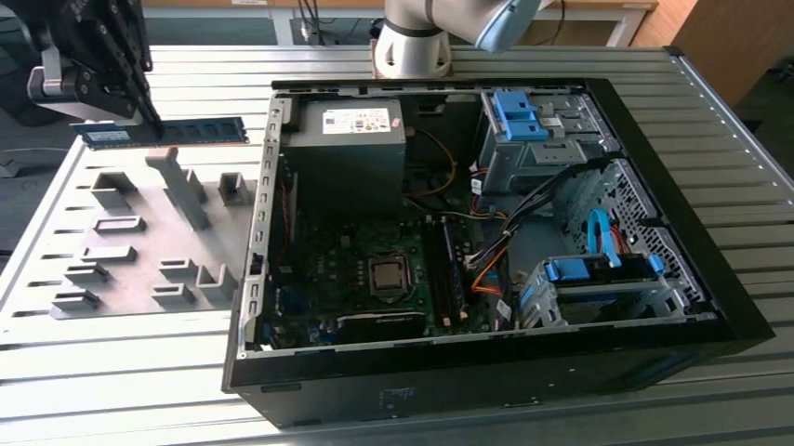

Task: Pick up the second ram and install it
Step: 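Pick up the second ram and move it above second insertion slot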

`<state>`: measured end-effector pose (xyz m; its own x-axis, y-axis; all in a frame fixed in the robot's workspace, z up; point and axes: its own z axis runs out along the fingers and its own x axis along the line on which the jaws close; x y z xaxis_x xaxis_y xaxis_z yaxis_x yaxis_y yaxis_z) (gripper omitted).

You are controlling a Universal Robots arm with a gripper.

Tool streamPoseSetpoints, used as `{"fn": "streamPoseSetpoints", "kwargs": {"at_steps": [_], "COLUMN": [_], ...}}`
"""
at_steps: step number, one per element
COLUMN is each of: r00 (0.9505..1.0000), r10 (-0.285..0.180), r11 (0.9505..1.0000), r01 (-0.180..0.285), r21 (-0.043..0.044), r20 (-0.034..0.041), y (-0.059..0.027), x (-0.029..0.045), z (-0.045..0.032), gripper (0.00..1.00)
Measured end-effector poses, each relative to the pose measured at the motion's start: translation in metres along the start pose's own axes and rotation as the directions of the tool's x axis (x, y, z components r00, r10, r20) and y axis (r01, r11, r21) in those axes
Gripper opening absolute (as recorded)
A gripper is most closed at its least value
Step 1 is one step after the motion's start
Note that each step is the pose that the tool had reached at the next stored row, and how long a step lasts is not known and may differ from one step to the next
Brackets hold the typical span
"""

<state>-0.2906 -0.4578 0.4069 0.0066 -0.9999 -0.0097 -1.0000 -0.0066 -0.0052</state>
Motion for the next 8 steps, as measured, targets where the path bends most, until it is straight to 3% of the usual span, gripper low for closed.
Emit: {"fn": "streamPoseSetpoints", "kwargs": {"at_steps": [8], "r00": [1.0000], "r10": [0.000], "r11": [1.0000], "r01": [0.000], "r21": [0.0000], "r20": [0.0000], "y": [-0.0081], "x": [0.0000], "z": [0.0001], "gripper": [0.14]}}
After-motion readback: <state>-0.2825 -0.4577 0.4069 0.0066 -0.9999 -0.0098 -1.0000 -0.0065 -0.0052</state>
